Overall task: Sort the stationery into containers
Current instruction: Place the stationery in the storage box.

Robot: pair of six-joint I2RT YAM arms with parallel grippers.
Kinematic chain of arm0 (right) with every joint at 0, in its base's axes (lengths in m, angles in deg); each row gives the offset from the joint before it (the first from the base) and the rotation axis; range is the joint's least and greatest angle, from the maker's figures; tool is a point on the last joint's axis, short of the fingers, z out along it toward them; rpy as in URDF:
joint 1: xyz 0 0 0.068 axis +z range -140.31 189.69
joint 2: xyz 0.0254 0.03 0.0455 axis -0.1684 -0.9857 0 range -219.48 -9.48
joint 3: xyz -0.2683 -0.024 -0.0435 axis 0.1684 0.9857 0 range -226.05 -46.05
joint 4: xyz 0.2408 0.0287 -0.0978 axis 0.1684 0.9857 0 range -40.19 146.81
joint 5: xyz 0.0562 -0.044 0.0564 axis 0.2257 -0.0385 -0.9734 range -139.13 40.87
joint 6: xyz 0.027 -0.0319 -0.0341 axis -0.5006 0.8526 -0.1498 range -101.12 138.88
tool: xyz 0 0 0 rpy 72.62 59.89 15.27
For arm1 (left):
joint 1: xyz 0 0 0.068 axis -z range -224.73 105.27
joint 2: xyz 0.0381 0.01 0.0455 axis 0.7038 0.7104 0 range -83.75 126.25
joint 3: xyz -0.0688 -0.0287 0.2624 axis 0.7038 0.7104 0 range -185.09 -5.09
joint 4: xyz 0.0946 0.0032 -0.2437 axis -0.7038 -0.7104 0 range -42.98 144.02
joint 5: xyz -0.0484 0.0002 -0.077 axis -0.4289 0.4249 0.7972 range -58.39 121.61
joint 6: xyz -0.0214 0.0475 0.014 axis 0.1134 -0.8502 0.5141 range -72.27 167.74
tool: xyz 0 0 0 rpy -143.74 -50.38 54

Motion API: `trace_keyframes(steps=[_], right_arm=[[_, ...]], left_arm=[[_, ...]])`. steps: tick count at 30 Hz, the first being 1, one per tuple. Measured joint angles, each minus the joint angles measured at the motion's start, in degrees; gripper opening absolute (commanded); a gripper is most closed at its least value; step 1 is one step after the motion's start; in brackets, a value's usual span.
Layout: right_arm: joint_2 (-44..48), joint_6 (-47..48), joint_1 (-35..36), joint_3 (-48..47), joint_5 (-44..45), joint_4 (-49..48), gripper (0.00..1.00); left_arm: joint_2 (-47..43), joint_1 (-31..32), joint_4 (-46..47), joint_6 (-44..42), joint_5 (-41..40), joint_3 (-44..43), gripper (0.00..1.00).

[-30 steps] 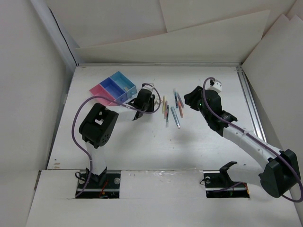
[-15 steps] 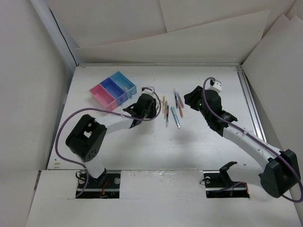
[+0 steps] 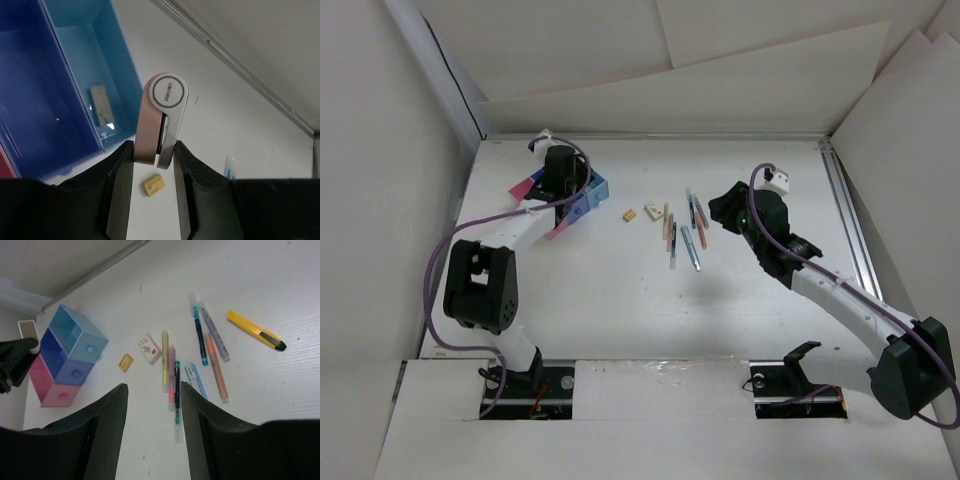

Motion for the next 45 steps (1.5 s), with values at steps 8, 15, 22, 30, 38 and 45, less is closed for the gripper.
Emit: trace_keyframes(steps=[8,15,22,30,38,45], right_arm=[[0.0,0.0,0.2,0.0,-0.4,0.0,0.52],[0.0,0.0,0.3,0.0,-0.4,0.0,0.52],[0.0,0.0,0.3,0.0,-0.4,0.0,0.52],[0.0,0.0,0.3,0.0,-0.4,0.0,0.52],[0.0,0.0,0.3,0.0,-0.4,0.0,0.52],[0.0,0.0,0.3,0.0,-0.4,0.0,0.52]], left_arm=[[11.4,-5.3,-3.4,3.8,0.7,-8.9,0.05],[15.4,-5.3,-6.7,4.5,0.7,-12.8,0.14],[15.7,-5.5,-7.5,4.4,0.6,-13.4,0.40],[15.1,-5.5,-5.7,4.2,0.7,-12.0,0.41],[14.5,-5.5,-5.6,4.4,0.9,-10.6,0.41],[13.6,-5.5,-4.9,4.6,1.1,-10.5,0.68]])
